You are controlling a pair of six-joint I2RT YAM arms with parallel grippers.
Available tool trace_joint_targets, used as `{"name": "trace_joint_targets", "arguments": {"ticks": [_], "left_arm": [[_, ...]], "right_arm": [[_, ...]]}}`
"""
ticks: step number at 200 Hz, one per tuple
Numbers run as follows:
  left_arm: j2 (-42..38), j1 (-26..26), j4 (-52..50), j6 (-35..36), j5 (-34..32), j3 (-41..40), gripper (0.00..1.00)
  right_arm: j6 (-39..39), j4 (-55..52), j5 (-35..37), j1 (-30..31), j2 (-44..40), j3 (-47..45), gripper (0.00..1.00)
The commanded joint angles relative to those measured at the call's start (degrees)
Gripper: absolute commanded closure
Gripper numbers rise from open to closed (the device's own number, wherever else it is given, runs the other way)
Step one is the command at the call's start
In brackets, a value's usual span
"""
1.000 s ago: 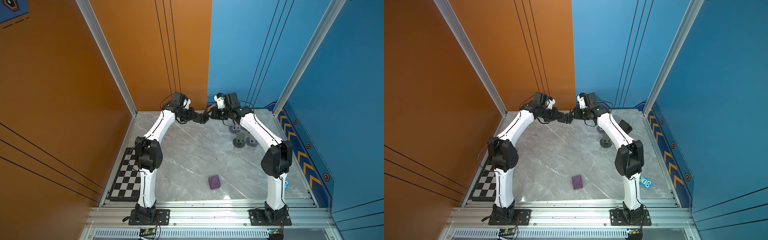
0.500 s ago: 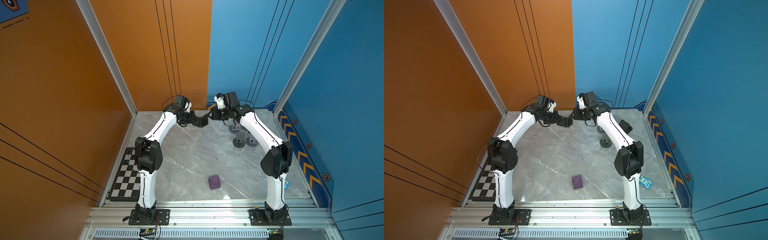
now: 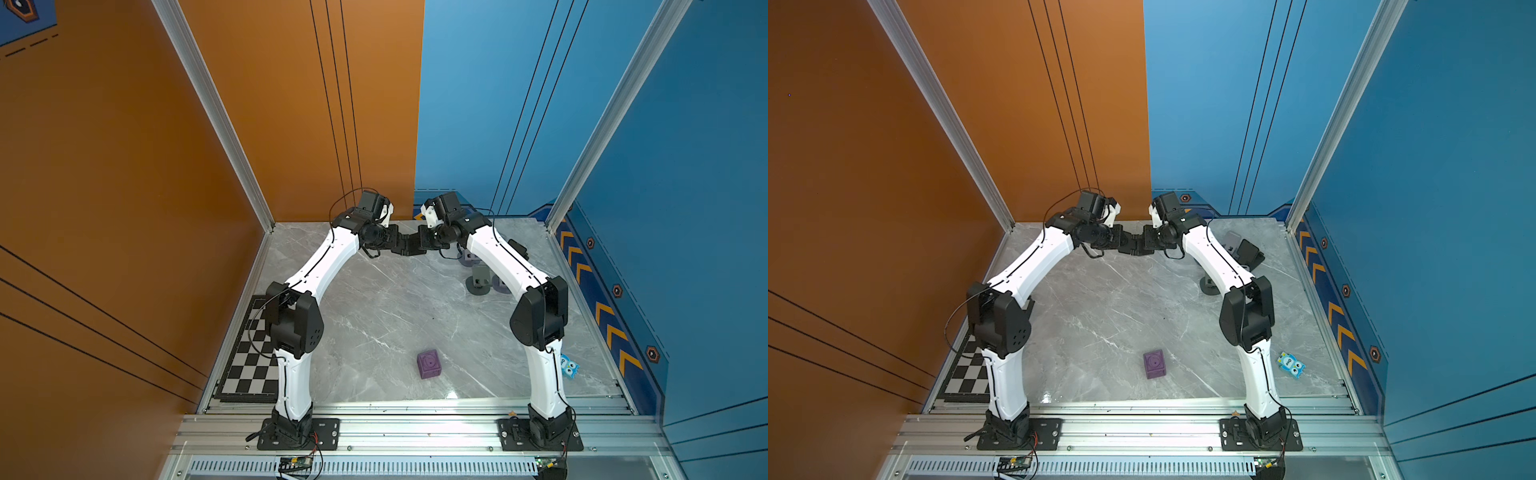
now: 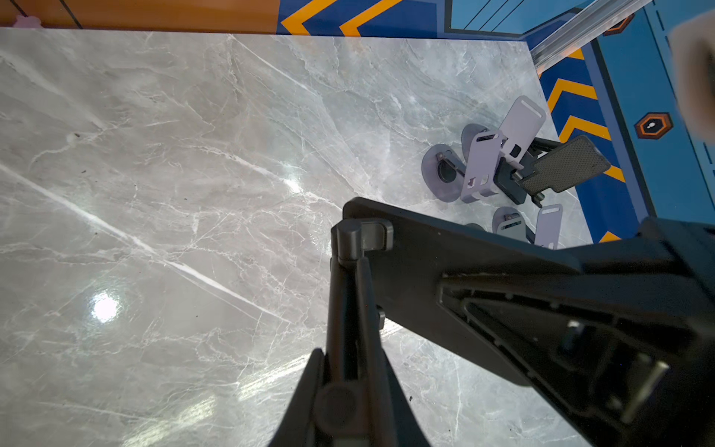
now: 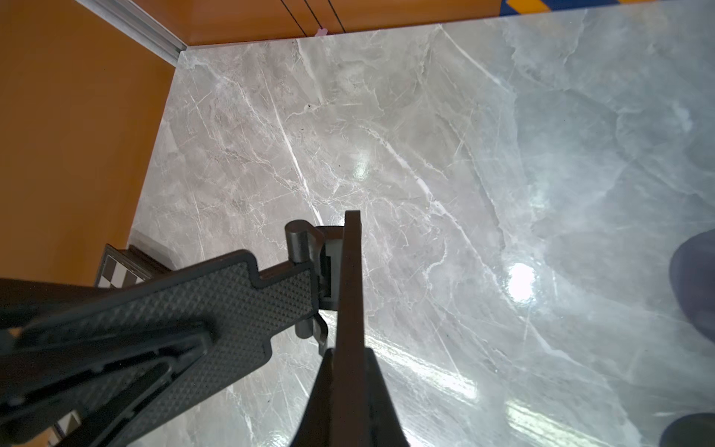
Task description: Open the phone stand
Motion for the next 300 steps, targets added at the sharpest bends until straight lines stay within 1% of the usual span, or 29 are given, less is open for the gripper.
{"name": "trace_joint_targets", "arguments": {"ticks": [1,25,55,96,107,116,129,144,148,150,152,158,165,186,208,238,253,264,281,293,300], "left_arm": [[-5.54,-0.04,0.8,2.42,1.03,-1.78,0.98],[-7.16,0.72,0.93,2.87,1.81,-3.52,0.98],[-8.21,1.47,1.03,2.59,1.96,-5.2,0.98],[-8.52,2.57,1.32,2.22,2.75,-5.95,0.98],[-8.18,2.6,1.44,2.03,3.21,-5.54,0.97],[-7.72,2.45,1.38,2.0,3.24,-5.1,0.93],[-7.32,2.18,1.38,1.78,2.7,-4.43,0.83],[-6.93,2.18,1.38,1.31,1.71,-3.55,0.3],[-6.83,2.24,1.37,1.3,1.37,-3.34,0.2],[-6.86,2.26,1.44,1.25,1.15,-3.31,0.17],[-6.89,2.29,1.39,1.17,0.9,-3.18,0.11],[-7.02,2.35,1.45,1.13,0.09,-3.03,0.0],[-7.12,2.35,1.73,1.2,-0.28,-2.73,0.02],[-7.66,2.4,3.75,1.73,-0.35,-2.66,0.02],[-9.56,2.36,9.18,1.66,-0.2,-5.92,0.02],[-14.84,2.52,22.31,-0.21,0.85,-16.85,0.02],[-16.54,3.35,29.62,-3.42,2.73,-22.95,0.02],[-17.89,4.04,36.91,-6.39,4.17,-28.01,0.0],[-20.14,4.38,45.91,-9.64,4.22,-34.81,0.08],[-20.21,3.97,47.43,-9.16,5.12,-36.06,0.12],[-19.89,3.57,47.66,-8.41,6.02,-36.22,0.13]], "right_arm": [[-1.4,-1.5,0.53,-1.12,0.39,-0.2,1.0],[-0.34,0.3,-2.27,-2.62,0.27,-1.51,1.0],[-0.42,1.1,-4.44,-2.86,0.48,-1.36,1.0],[-0.04,1.67,-5.54,-2.94,0.17,-1.9,1.0],[0.38,2.15,-6.37,-2.94,0.17,-1.88,1.0],[0.91,2.37,-6.85,-2.94,0.11,-1.51,1.0],[1.86,2.51,-7.37,-2.86,0.13,-0.8,1.0],[3.18,2.52,-8.2,-2.93,-0.17,-0.43,1.0],[3.58,2.51,-8.55,-2.94,-0.26,-0.47,1.0],[3.74,2.55,-8.73,-2.99,-0.29,-0.47,1.0],[3.96,2.56,-8.91,-3.02,-0.3,-0.51,1.0],[4.45,2.46,-9.2,-3.1,-0.53,-0.64,1.0],[5.26,2.49,-9.62,-3.18,-0.71,-0.78,1.0],[7.09,2.42,-10.91,-3.43,-0.82,0.05,1.0],[10.23,1.25,-12.51,-4.02,0.45,2.85,1.0],[15.48,0.36,-15.83,-5.3,2.09,5.64,1.0],[18.24,0.31,-16.94,-5.8,2.33,6.12,1.0],[20.12,0.33,-17.77,-6.18,2.85,6.25,1.0],[22.32,0.31,-19.23,-6.42,3.55,7.06,1.0],[23.16,0.39,-19.53,-6.37,3.56,7.16,1.0],[23.63,0.4,-19.79,-6.37,3.59,7.34,1.0]]}}
